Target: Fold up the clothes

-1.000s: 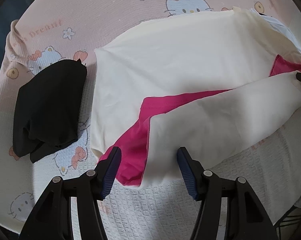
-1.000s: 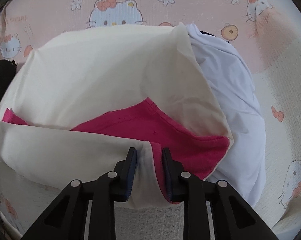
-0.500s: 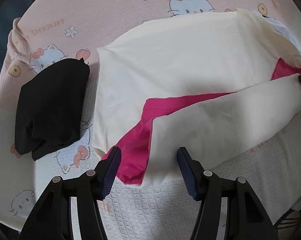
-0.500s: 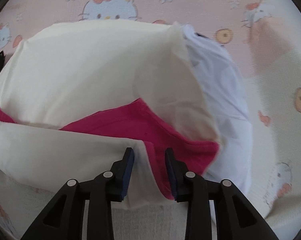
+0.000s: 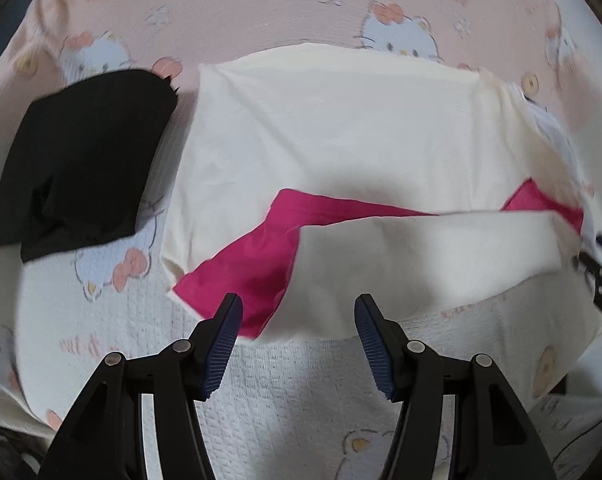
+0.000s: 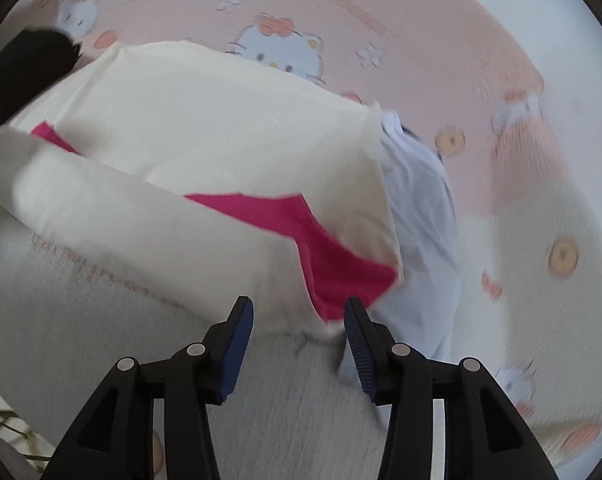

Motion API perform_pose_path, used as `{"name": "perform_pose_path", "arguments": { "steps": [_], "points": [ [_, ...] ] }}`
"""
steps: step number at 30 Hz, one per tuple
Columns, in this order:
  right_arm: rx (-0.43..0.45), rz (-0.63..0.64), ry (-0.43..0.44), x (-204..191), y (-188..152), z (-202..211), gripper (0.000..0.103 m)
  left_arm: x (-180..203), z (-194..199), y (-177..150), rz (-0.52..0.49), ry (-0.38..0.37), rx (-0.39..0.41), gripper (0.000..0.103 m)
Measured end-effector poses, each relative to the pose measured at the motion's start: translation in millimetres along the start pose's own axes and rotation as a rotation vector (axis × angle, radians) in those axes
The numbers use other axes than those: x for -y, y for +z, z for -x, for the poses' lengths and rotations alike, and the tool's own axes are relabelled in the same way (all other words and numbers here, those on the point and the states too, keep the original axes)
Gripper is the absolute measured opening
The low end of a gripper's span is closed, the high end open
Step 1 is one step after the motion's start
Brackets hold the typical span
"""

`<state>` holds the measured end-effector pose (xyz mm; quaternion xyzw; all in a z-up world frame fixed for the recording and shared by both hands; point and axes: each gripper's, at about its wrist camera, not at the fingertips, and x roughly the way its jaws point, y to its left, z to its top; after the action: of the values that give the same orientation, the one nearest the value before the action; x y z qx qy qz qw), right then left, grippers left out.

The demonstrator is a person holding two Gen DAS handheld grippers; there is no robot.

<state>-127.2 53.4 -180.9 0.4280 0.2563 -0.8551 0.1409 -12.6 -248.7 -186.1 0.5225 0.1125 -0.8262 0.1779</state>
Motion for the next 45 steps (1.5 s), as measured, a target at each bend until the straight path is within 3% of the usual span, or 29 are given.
{"name": "perform_pose_path", "arguments": {
  "steps": [5, 7, 11, 16, 20, 22, 25, 30, 33, 35, 40, 45],
  "points": [
    [-0.041, -0.281, 0.189, 40, -19, -1, 0.046, -10, -1, -7, 0.072, -0.034, -0.016, 0.055],
    [-0.052, -0.373, 0.220, 51, -23, -3, 0.046, -13, -4, -9, 0.097, -0.031, -0.025, 0.055],
    [-0.082, -0.481, 0.267, 63, -24, -10, 0.046, -25, -19, -13, 0.188, -0.086, -0.071, 0.055],
    [-0.134, -0.620, 0.419, 69, -28, -31, 0.046, -42, -38, -16, 0.345, -0.200, -0.139, 0.054],
    [-0.116, -0.692, 0.488, 66, -29, -49, 0.045, -44, -40, -12, 0.348, -0.199, -0.141, 0.048],
    [-0.123, -0.700, 0.439, 65, -27, -56, 0.029, -42, -41, -11, 0.341, -0.187, -0.140, 0.048],
    [-0.120, -0.743, 0.426, 68, -27, -64, 0.019, -40, -42, -9, 0.332, -0.167, -0.137, 0.045],
    [-0.203, -0.855, 0.419, 70, -37, -71, 0.018, -37, -47, -7, 0.330, -0.124, -0.157, 0.044],
    [-0.252, -0.799, 0.370, 62, -38, -70, 0.016, -34, -49, -5, 0.291, -0.049, -0.161, 0.044],
    [-0.261, -0.737, 0.323, 55, -35, -65, 0.017, -32, -53, -5, 0.252, 0.042, -0.176, 0.046],
    [-0.251, -0.619, 0.259, 43, -33, -52, 0.017, -28, -48, -9, 0.253, 0.018, -0.155, 0.046],
    [-0.184, -0.544, 0.269, 46, -34, -31, 0.020, -28, -34, -14, 0.299, -0.104, -0.119, 0.046]
  ]
}}
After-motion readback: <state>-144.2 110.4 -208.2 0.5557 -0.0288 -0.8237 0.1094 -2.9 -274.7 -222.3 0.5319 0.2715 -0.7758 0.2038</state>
